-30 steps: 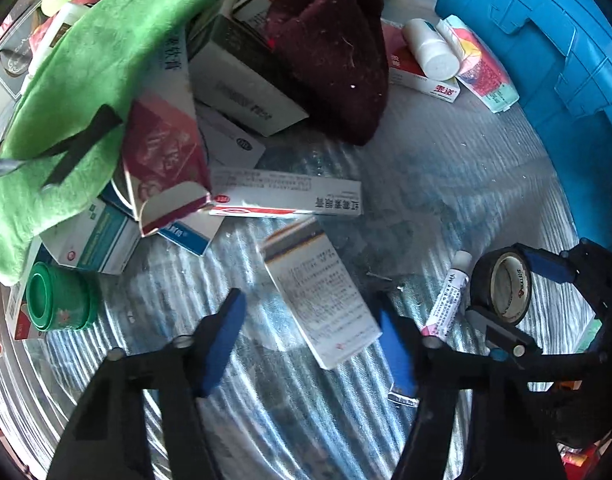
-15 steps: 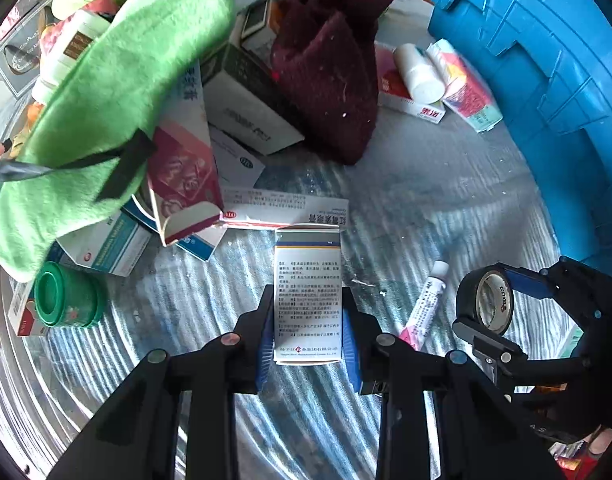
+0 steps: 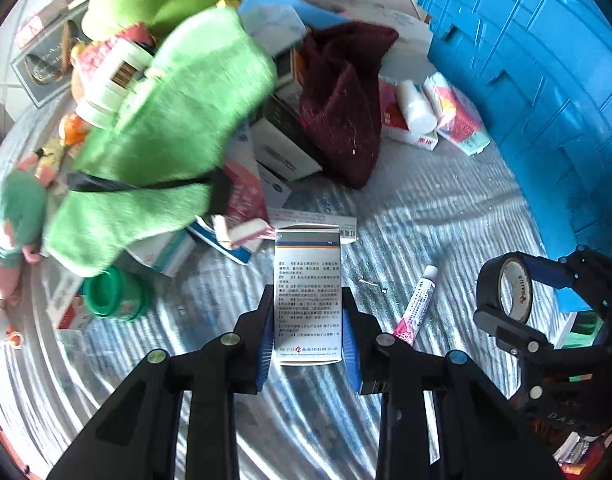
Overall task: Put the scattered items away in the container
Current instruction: 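Lift the medicine box and black tape roll and carry both over the crate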
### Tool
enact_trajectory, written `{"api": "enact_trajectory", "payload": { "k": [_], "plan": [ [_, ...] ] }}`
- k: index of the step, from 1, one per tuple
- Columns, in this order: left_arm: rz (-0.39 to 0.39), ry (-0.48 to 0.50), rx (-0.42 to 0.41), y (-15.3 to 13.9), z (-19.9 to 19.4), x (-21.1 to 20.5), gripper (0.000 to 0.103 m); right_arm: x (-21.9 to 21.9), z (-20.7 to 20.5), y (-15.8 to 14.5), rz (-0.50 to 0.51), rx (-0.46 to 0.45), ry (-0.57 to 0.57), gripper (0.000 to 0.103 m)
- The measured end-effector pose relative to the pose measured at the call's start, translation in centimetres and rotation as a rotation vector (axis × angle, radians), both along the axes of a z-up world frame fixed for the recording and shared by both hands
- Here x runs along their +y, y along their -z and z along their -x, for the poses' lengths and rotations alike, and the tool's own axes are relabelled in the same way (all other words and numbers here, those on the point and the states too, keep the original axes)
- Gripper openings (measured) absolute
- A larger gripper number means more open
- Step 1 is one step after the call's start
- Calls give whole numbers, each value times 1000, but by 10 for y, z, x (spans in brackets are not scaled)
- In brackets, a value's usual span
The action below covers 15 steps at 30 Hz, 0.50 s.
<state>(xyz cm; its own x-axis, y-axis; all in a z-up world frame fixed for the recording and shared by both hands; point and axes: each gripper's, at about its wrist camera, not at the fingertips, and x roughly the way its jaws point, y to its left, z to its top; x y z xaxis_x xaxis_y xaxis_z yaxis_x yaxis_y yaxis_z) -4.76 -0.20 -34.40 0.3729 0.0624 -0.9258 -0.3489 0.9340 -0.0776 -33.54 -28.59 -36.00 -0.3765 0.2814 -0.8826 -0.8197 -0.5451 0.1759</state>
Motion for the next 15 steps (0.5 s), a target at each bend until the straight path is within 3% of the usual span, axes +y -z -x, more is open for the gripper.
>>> {"api": "enact_trajectory", "payload": {
  "k": [7, 15],
  "plan": [
    [-47, -20, -54, -33, 1, 7, 29, 5, 9, -41, -47, 10, -28, 55],
    [-96, -33, -152, -92, 14, 13, 29, 3, 11, -93, -110, 48, -24, 56]
  ]
}}
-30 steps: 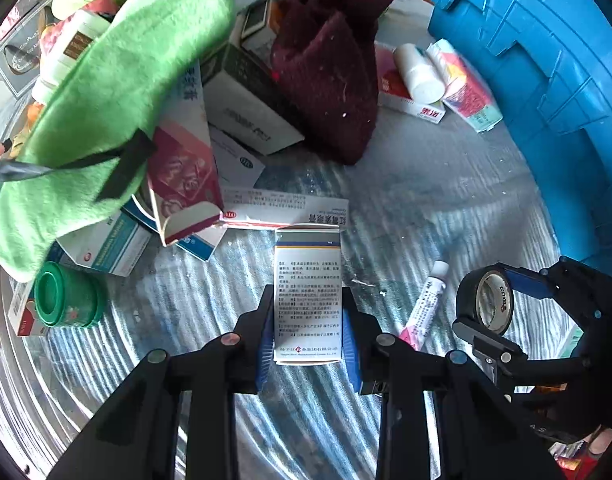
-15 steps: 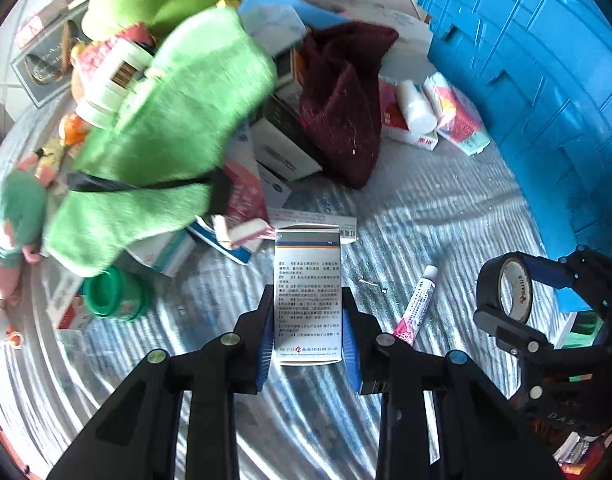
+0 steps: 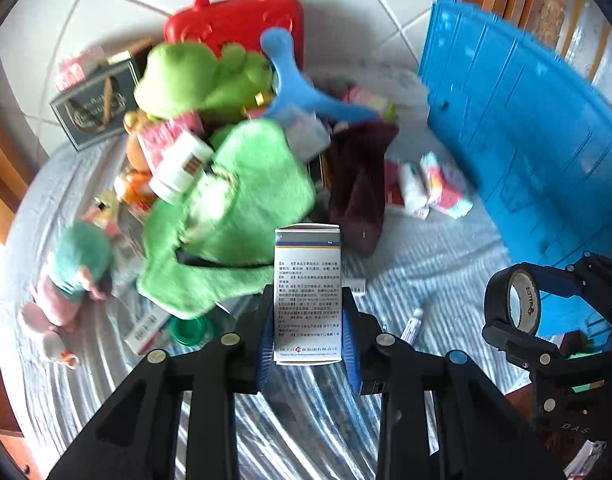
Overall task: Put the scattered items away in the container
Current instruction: 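Lift the medicine box and black tape roll and carry both over the crate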
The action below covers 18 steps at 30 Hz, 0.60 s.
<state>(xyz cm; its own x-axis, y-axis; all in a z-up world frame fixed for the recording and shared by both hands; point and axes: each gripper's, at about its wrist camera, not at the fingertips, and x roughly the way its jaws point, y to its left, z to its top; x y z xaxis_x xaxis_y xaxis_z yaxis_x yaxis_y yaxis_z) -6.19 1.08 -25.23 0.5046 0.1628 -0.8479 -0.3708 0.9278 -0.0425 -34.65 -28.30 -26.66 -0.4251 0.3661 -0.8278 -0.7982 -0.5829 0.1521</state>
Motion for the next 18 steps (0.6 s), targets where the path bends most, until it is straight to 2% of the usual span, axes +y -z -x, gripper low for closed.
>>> {"api": "enact_trajectory", "payload": {
  "k": [18],
  "plan": [
    [-129, -36, -176, -130, 26, 4, 29, 1, -27, -112, -124, 85, 32, 56]
  ]
}}
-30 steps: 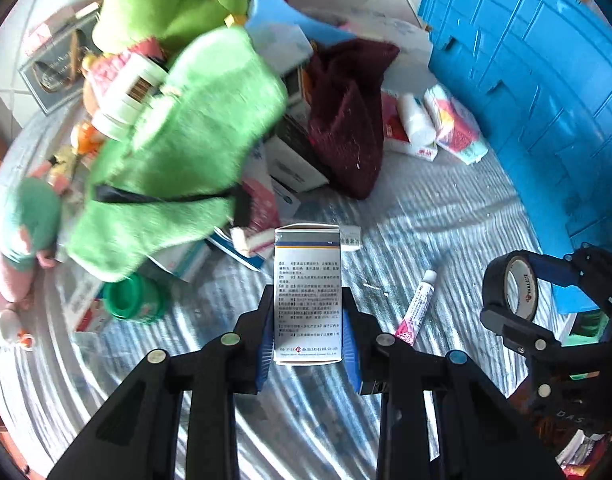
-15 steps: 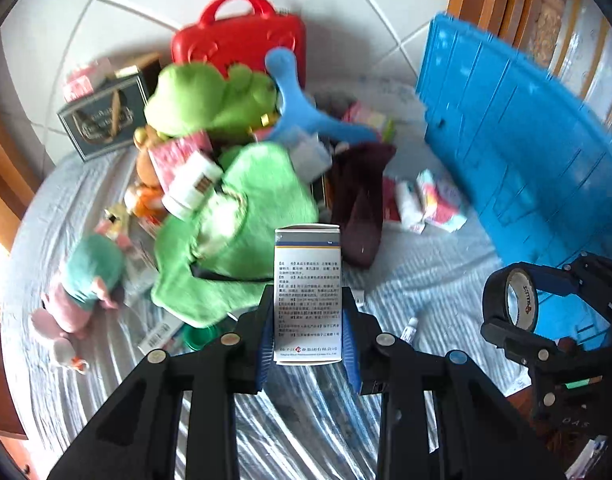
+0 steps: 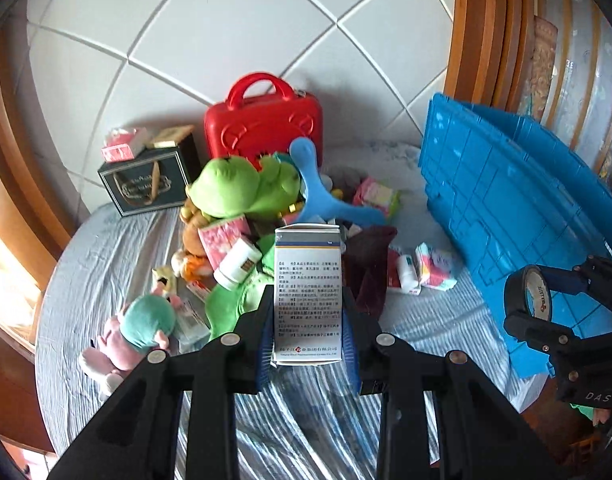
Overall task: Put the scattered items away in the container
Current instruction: 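Lift the medicine box and black tape roll and carry both over the crate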
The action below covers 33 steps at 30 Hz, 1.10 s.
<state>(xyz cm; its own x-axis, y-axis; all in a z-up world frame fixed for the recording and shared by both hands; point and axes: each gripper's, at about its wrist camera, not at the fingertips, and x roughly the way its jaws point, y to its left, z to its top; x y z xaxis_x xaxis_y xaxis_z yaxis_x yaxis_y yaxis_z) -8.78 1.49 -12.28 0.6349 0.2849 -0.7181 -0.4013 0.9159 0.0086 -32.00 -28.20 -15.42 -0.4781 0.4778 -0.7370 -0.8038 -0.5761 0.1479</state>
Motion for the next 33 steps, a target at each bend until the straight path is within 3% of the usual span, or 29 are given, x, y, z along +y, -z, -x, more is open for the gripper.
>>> {"api": "enact_trajectory", "payload": {
  "k": [13, 22, 33],
  "plan": [
    [-105, 46, -88, -69, -47, -55, 29, 15, -69, -58, -96, 69, 57, 56],
    [-144, 110, -133, -99, -101, -123, 29, 32, -149, -63, -124, 109, 153, 56],
    [-166, 267, -151, -114, -161, -214, 29, 47, -253, -62, -134, 106, 305, 56]
  ]
}}
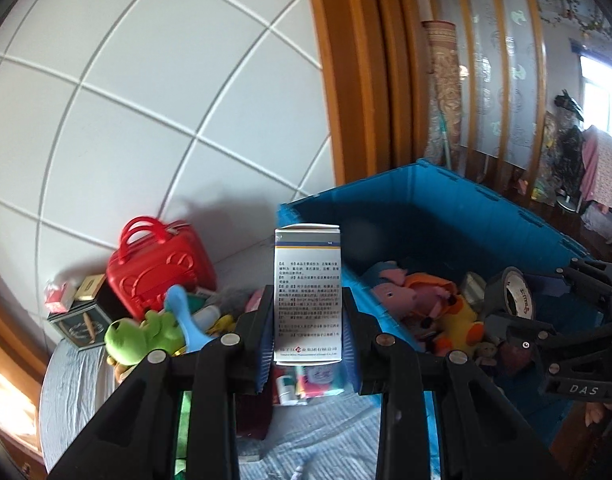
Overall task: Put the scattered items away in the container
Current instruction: 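Lift the medicine box and black tape roll and carry both over the crate, then open both grippers to drop the medicine box and tape roll into the crate, then move both grippers back away from the crate over the bed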
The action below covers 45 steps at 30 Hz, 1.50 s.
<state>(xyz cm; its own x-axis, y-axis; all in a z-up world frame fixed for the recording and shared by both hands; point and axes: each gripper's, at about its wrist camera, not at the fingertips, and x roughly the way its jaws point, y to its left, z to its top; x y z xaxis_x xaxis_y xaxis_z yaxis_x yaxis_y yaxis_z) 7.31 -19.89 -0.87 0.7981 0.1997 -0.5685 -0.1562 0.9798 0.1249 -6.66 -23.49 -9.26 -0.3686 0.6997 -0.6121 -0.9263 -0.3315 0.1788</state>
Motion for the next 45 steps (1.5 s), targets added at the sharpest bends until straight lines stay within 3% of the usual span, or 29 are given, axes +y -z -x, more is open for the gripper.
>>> {"api": "enact_trajectory", "payload": {
  "k": [16, 26, 27, 28, 29, 30, 31, 40, 45],
  "plan": [
    [17, 254, 40, 4, -68, -117, 29, 5, -115, 18, 60, -42, 208, 56],
    [34, 320, 42, 6, -81, -140, 29, 9, -145, 22, 70, -54, 263, 56],
    [43, 323, 36, 5, -81, -140, 29, 9, -145, 21, 61, -58, 272, 56],
    [55, 322, 23, 4, -81, -138, 29, 9, -145, 21, 52, -62, 284, 67],
    [67, 314, 8, 2, -80, -135, 32, 9, -146, 20, 47, -68, 300, 83],
    [80, 302, -4, 0, -79, -132, 63, 9, -146, 20, 42, -70, 311, 101],
    [92, 297, -9, -1, -77, -129, 103, 10, -147, 20, 41, -69, 311, 103],
    [108, 260, -25, 1, -59, -102, 103, 11, -120, 24, 52, -52, 274, 103],
    [100, 141, -38, 3, -25, -57, 103, 5, -86, 9, 30, -57, 224, 103]
  ]
}}
